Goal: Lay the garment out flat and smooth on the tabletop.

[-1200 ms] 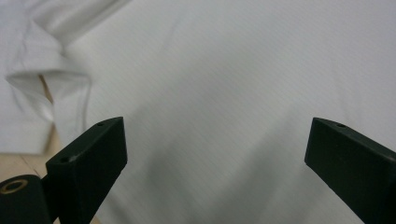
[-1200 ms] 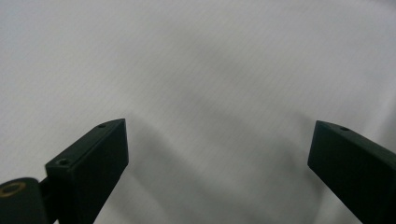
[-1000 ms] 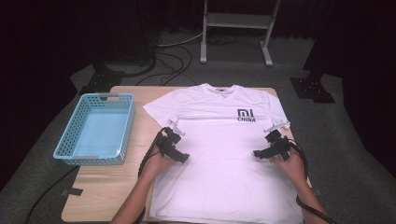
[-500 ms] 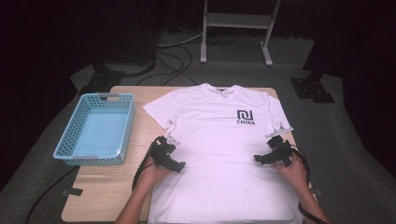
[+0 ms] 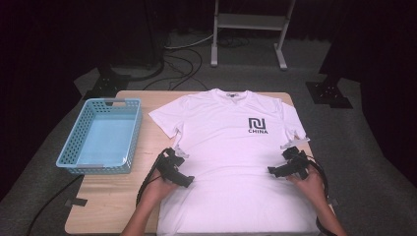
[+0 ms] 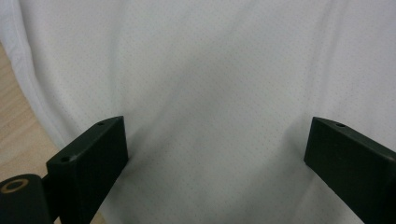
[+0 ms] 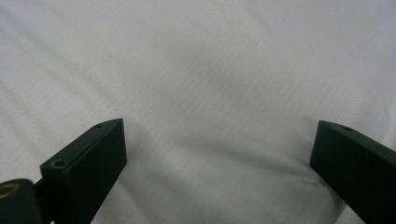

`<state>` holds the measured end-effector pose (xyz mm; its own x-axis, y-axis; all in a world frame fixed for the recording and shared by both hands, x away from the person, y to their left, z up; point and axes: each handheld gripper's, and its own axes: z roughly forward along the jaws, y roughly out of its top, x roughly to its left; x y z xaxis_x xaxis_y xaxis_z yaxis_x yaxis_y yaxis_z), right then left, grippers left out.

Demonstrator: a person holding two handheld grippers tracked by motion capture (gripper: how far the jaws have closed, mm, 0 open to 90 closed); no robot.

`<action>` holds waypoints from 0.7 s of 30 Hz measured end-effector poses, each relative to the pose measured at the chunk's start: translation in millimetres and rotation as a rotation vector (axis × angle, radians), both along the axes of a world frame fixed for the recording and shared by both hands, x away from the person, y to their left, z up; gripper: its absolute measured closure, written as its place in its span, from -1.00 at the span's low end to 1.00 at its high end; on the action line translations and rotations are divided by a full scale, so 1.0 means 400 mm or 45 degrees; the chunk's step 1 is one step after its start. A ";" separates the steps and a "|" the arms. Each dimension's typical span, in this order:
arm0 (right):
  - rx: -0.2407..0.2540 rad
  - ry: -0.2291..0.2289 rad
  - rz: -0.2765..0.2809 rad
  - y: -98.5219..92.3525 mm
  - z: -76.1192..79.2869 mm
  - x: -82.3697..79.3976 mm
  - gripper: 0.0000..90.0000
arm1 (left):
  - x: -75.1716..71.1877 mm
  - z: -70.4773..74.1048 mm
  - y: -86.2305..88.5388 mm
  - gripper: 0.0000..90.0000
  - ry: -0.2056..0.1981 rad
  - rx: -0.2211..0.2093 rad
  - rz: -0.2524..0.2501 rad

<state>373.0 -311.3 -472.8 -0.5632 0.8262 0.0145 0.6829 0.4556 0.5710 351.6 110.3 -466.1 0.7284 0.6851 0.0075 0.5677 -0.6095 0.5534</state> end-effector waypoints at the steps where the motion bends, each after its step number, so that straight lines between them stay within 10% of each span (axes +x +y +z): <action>1: -0.002 0.000 0.000 0.000 0.000 -0.001 -0.93 | 0.003 0.002 0.000 -0.89 0.004 -0.009 -0.011; 8: -0.022 0.013 0.002 -0.002 0.015 0.005 -0.90 | 0.117 0.036 0.008 -0.89 -0.163 -0.033 -0.114; 21: 0.005 0.040 -0.044 -0.030 0.013 0.028 -0.90 | 0.348 0.015 -0.002 -0.89 -0.158 -0.103 -0.202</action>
<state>384.3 -323.4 -467.6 -0.5338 0.8448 0.0354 0.7159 0.4293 0.5507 490.6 109.5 -460.0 0.8238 0.5643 0.0538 0.3926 -0.6365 0.6639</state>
